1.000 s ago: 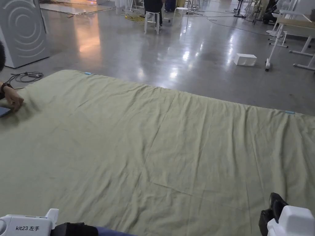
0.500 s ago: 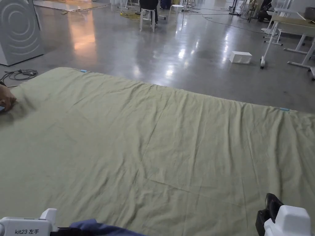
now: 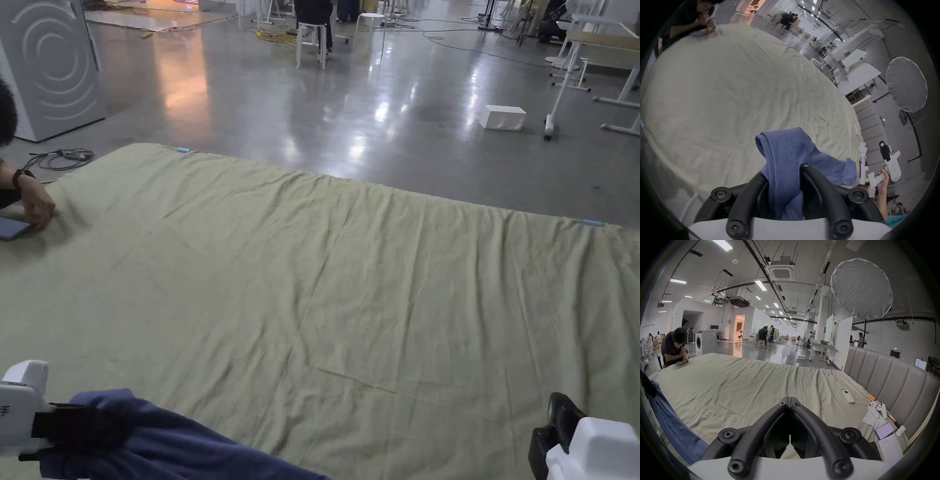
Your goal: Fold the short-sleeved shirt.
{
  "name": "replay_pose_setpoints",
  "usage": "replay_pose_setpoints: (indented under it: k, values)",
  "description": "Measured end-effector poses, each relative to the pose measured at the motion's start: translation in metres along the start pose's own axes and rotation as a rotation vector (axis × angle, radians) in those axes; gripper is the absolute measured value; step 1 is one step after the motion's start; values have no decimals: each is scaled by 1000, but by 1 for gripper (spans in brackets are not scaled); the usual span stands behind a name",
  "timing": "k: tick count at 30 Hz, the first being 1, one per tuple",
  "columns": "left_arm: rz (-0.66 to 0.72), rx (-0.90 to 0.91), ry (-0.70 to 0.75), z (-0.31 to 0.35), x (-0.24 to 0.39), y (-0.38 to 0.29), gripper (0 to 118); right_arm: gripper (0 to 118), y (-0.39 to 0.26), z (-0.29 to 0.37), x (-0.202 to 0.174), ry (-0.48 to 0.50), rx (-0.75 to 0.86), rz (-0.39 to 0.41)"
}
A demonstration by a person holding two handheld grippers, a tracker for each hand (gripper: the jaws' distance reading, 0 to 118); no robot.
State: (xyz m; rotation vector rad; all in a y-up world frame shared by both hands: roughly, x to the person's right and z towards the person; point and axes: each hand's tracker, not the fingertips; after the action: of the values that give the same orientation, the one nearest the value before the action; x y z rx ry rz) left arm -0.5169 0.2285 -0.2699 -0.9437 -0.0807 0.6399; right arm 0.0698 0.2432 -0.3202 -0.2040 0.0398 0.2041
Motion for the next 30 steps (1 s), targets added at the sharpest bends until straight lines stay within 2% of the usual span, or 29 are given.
replay_pose_setpoints:
  k: [7,16,22,24,26,30]
  values:
    - [-117,-35,157,-8,52,-17,16,0,-4,0,-4,18,-8,-14]
    - [-149,-74,48,-40,120,-39,16,0,-6,2,1,17,-12,-19]
    - [-179,-162,16,-100,155,-68,16,0,-13,4,8,3,-23,-27]
    - [-198,-178,46,-122,164,-81,16,0,-15,4,10,-2,-30,-28]
    - [-277,-202,107,-145,176,-99,16,0,-17,4,14,-12,-36,-31]
    - [-257,-219,180,-176,180,-118,16,0,-19,5,20,-20,-48,-46]
